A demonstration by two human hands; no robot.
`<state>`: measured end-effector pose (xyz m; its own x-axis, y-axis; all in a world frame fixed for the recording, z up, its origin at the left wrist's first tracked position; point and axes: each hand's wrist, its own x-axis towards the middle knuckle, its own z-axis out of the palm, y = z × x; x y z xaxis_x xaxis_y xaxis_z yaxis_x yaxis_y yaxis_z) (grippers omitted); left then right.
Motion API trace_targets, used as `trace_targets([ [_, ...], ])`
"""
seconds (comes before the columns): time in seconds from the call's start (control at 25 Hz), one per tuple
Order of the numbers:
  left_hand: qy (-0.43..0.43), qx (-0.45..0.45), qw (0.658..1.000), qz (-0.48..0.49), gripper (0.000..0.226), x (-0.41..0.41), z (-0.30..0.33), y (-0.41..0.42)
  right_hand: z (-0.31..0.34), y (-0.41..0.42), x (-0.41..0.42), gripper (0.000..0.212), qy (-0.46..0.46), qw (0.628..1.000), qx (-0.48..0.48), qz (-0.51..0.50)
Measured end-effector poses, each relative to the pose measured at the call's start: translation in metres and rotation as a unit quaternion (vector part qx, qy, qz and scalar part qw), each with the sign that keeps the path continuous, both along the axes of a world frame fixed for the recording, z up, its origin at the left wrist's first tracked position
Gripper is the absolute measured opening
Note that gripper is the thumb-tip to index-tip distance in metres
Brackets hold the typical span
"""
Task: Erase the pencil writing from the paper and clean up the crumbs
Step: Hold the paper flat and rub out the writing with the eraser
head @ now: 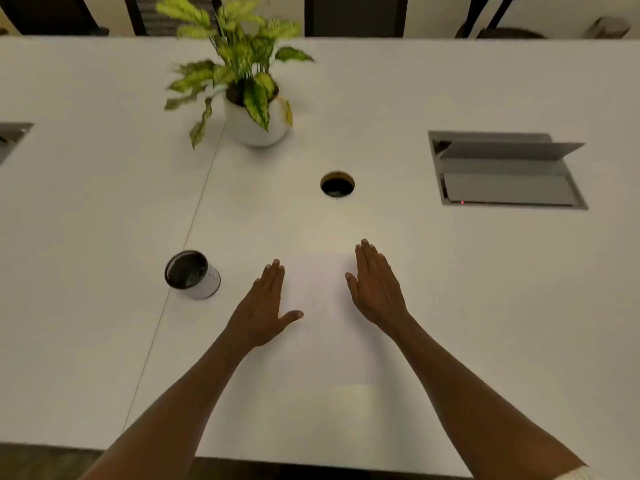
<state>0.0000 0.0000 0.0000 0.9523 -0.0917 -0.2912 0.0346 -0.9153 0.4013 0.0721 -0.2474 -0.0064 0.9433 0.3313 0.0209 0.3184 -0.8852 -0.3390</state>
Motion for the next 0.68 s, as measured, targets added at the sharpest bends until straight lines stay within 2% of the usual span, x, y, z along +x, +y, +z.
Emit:
trace_targets([
  [0.12,0.058,0.035,0.996,-0.065,0.132,-0.014,-0.027,0.007,-0.027,-0.004,-0.010,0.056,0.036,0.999,-0.016,-0.006],
  [0.2,0.071,0.049,0.992,-0.096,0.140,-0.026,-0.045,0.010,-0.047,-0.006,-0.024,0.054,0.062,0.998,-0.032,-0.001],
  [0.44,0.023,0.060,0.989,-0.134,0.133,-0.024,-0.078,0.026,-0.075,-0.006,-0.038,0.052,0.068,0.997,-0.044,0.003],
  [0.52,-0.004,0.062,0.988,-0.143,0.131,-0.019,-0.083,0.032,-0.074,-0.012,-0.043,0.048,0.034,0.997,-0.050,-0.054],
  [0.6,-0.018,0.065,0.986,-0.150,0.134,-0.010,-0.087,0.038,-0.072,-0.023,-0.048,0.043,0.012,0.987,-0.040,-0.156],
  [0.68,-0.016,0.062,0.986,-0.155,0.137,-0.003,-0.091,0.040,-0.073,-0.036,-0.056,0.040,0.034,0.969,0.018,-0.244],
])
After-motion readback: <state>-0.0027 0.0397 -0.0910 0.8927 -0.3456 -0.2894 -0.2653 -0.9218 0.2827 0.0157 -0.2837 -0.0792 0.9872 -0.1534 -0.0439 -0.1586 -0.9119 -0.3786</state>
